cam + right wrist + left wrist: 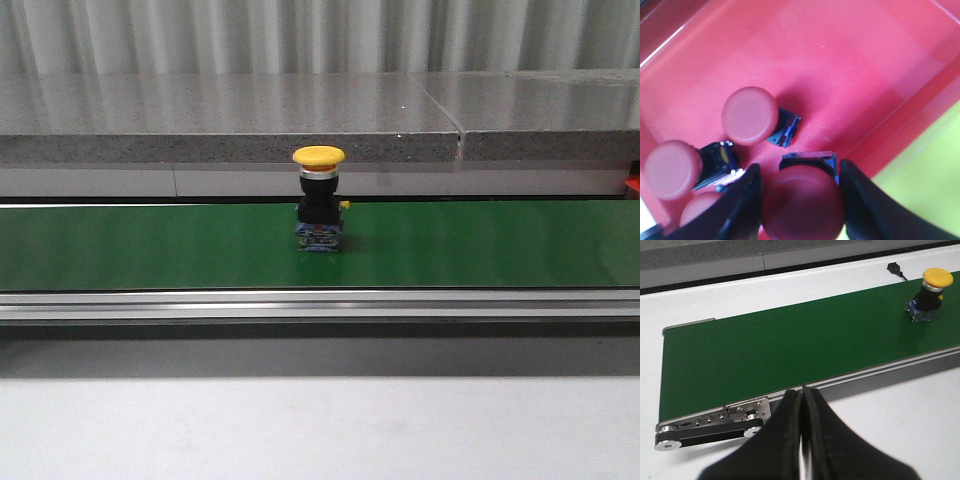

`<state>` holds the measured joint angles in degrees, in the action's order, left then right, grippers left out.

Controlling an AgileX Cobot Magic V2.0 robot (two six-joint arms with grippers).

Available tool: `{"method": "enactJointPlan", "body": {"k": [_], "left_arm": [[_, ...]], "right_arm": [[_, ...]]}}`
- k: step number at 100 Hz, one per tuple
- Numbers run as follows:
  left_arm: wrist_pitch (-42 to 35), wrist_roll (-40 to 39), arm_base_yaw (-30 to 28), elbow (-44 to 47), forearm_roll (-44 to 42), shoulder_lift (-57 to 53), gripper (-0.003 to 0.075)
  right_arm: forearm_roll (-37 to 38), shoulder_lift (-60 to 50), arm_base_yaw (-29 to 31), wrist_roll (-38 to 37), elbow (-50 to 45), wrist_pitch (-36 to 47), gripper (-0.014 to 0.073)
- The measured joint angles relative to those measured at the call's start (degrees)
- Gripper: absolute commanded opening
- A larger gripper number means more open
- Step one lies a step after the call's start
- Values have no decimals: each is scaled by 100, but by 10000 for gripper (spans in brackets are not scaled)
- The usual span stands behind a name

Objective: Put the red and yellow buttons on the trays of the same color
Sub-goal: 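Lower the red button into the red tray and open the right gripper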

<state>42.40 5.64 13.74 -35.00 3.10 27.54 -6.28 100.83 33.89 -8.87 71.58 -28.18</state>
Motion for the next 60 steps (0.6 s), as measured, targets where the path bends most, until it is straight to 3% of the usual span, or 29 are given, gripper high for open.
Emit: {"method": "enactJointPlan", "body": {"k": [44, 53, 60], "left_arm": [[0, 0, 0, 0, 0, 0, -21], [0, 0, 0, 0, 0, 0, -21], [0, 0, 0, 0, 0, 0, -21]], "right_arm": [[-556, 542, 0, 0, 0, 644, 210], [-591, 621, 0, 0, 0, 688, 320], [-591, 621, 0, 0, 0, 708, 466]]}}
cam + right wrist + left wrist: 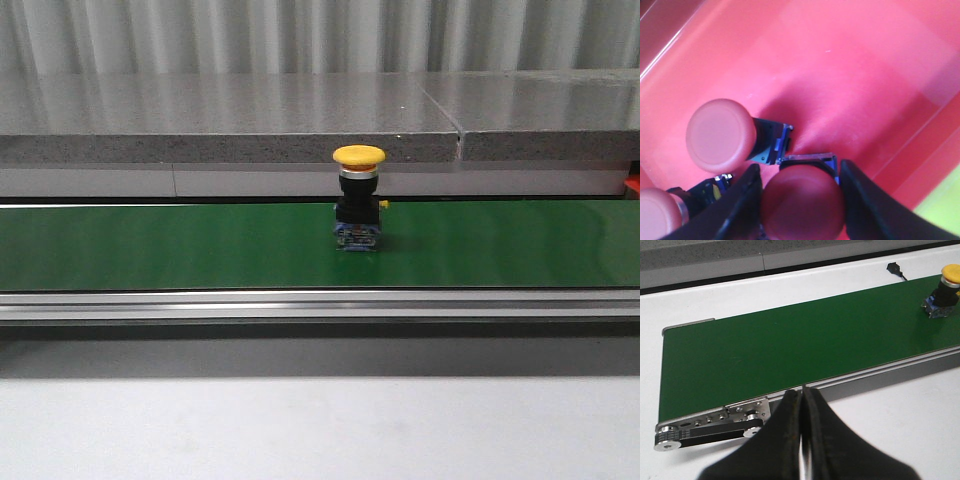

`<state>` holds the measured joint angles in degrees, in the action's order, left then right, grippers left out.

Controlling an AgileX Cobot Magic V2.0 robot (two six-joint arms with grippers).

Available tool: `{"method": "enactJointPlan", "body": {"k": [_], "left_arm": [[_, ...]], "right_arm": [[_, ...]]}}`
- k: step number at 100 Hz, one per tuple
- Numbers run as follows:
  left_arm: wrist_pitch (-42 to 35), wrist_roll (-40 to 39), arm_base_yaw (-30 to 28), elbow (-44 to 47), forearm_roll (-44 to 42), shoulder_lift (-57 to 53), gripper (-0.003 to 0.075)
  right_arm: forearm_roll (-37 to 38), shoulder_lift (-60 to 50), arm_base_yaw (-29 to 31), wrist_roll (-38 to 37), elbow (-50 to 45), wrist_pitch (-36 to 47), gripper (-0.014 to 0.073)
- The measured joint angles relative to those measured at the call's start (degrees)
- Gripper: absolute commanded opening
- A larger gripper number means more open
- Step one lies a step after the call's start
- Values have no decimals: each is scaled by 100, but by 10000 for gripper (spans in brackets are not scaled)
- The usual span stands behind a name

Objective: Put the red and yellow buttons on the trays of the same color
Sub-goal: 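Lower the red button into the red tray and open the right gripper, then move the right gripper to the yellow button and grasp it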

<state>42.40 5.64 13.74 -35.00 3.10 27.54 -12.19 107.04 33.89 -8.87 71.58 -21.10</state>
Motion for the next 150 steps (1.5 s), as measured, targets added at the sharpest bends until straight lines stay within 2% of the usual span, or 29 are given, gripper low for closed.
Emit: {"method": "enactJointPlan", "body": {"k": [10, 30, 53, 88, 114, 150], "left_arm": [[0, 0, 0, 0, 0, 0, -21], [0, 0, 0, 0, 0, 0, -21], [0, 0, 0, 0, 0, 0, -21], [0, 0, 0, 0, 0, 0, -21], [0, 0, 0, 0, 0, 0, -21], [0, 0, 0, 0, 0, 0, -21]], "right_arm": [[-12, 0, 0, 0, 0, 0, 556], [-12, -226, 0, 0, 0, -91, 549], [-12, -1034, -46, 82, 0, -393, 549], [22, -2587, -744, 572, 0, -906, 549], [32, -3369, -1678, 1107, 0, -1813, 549], [32, -3343, -3810, 1205, 0, -2634, 549]]}}
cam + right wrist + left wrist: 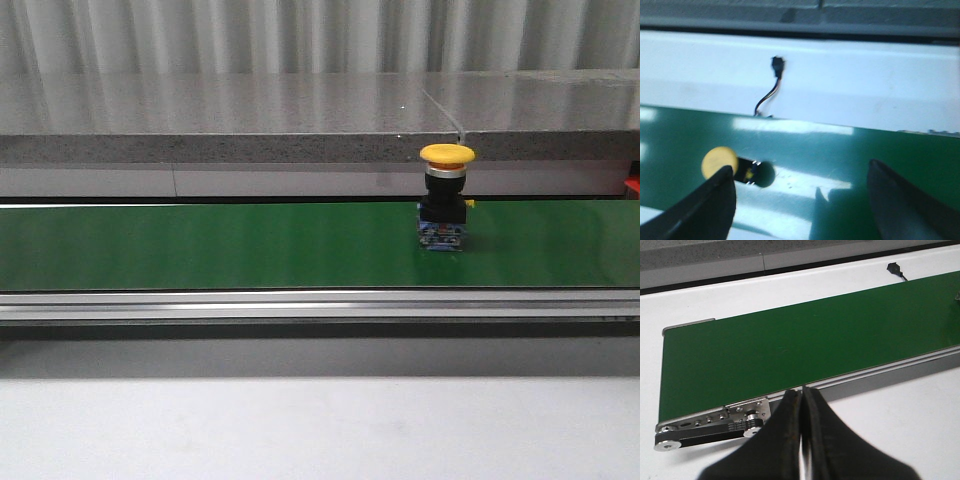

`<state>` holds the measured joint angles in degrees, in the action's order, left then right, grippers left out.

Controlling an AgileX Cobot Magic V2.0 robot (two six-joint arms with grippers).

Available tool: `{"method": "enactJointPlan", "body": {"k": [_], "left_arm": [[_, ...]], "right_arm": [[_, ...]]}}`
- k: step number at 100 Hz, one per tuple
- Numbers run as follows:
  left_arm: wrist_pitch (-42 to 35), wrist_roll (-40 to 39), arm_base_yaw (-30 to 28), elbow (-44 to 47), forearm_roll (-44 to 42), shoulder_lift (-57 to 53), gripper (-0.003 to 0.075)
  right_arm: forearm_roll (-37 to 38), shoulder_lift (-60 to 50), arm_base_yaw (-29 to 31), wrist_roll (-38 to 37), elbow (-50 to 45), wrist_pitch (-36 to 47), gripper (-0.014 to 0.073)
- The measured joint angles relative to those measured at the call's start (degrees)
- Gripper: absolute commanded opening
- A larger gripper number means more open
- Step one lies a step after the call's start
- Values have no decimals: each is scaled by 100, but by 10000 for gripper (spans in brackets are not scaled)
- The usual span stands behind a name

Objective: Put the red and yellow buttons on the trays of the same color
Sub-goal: 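Move the right gripper to the yellow button and grasp it, then lower the yellow button into the yellow tray and release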

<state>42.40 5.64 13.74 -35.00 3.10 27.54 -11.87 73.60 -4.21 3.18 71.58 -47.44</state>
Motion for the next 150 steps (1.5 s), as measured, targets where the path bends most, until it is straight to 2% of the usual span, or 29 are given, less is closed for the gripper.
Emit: {"method": "enactJointPlan", "body": {"k": [13, 27, 43, 60, 67, 76, 84, 93, 119, 150], "left_arm": [[0, 0, 0, 0, 0, 0, -21], [0, 0, 0, 0, 0, 0, -21], [0, 0, 0, 0, 0, 0, -21], [0, 0, 0, 0, 0, 0, -21], [0, 0, 0, 0, 0, 0, -21], [0, 0, 0, 0, 0, 0, -21], [0, 0, 0, 0, 0, 0, -21], [0, 0, 0, 0, 0, 0, -21], [0, 0, 0, 0, 0, 0, -21], [0, 0, 0, 0, 0, 0, -21]], "right_arm": [[0, 422, -597, 153, 142, -255, 549], [0, 1162, -960, 356, 572, -745, 549], [0, 2018, -1039, 537, 1086, -1248, 549], [0, 2619, -1042, 679, 1282, -1379, 545], [0, 2758, -1042, 705, 1297, -1391, 506], [0, 2865, -1042, 729, 1297, -1391, 374], [0, 2875, -1042, 745, 1297, -1377, 258], [-10, 2875, -1042, 745, 1297, -1299, 202], [-21, 2229, -976, 568, 968, -941, 196], [-21, 713, -197, 200, 94, -747, 196]]}}
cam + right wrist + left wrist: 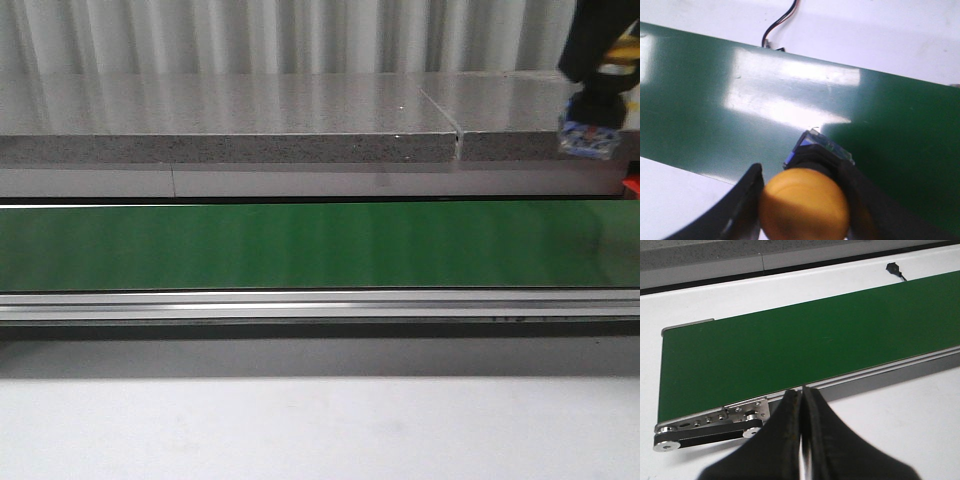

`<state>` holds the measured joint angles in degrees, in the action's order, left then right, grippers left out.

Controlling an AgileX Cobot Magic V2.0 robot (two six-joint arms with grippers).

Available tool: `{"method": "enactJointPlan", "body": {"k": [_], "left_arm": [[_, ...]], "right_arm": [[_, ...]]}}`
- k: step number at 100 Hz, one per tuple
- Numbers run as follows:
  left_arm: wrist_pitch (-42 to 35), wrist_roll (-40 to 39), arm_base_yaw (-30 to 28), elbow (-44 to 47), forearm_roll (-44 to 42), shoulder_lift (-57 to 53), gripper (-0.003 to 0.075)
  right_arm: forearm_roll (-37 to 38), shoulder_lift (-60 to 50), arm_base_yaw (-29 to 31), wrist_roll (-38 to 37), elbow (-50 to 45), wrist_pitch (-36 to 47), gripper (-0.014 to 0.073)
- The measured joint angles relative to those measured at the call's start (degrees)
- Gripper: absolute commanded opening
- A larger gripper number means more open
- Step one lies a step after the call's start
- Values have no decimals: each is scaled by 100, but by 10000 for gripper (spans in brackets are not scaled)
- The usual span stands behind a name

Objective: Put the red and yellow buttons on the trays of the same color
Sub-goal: 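Lower the yellow button into the yellow tray and release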

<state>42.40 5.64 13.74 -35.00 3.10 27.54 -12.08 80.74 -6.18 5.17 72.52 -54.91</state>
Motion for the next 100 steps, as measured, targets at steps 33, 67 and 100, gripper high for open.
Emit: {"method": "enactJointPlan", "body": {"k": [33, 67, 100], "left_arm": [[0, 0, 0, 0, 0, 0, -21], [0, 0, 0, 0, 0, 0, -21], [0, 0, 0, 0, 0, 0, -21]], "right_arm": [[11, -1250, 1564, -148, -539, -24, 196], [533, -1487, 3562, -1314, -1347, 290, 196], [613, -1487, 4530, -1968, -2491, 1400, 196]]}}
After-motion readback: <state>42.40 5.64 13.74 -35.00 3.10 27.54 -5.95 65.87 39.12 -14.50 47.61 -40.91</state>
